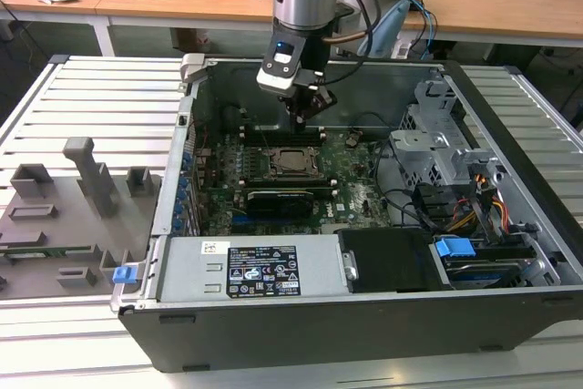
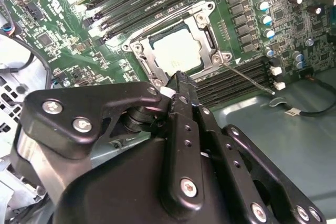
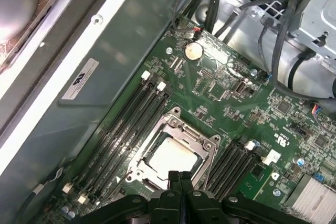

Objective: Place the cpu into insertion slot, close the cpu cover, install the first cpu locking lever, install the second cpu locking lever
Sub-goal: 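Install the first cpu locking lever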

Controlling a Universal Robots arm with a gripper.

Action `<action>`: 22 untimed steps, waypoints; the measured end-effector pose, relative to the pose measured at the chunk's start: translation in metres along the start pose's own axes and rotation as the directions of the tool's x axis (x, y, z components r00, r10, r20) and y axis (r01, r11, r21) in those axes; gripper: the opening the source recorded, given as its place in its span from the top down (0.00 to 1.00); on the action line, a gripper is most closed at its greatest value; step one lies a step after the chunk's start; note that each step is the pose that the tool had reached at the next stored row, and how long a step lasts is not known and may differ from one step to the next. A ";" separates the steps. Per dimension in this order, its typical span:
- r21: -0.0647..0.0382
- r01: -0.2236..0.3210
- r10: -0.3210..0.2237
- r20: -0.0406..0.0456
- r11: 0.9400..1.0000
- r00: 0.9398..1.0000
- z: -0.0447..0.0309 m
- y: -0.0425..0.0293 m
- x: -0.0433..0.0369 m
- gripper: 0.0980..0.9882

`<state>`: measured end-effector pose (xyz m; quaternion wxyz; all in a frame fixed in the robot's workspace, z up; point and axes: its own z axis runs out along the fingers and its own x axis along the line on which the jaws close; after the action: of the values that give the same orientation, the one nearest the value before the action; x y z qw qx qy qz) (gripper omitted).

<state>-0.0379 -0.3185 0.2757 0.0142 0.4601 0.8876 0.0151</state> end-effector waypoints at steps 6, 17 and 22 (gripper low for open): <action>-0.001 0.111 -0.111 -0.004 0.994 0.994 0.0002 0.0000 0.0000 0.99; -0.005 0.308 -0.308 -0.012 0.951 0.951 0.0004 0.0000 0.0000 0.99; -0.006 0.352 -0.352 -0.013 0.936 0.936 0.0004 0.0000 0.0000 0.99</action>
<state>-0.0379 -0.3185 0.2753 0.0112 0.2938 0.9556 0.0173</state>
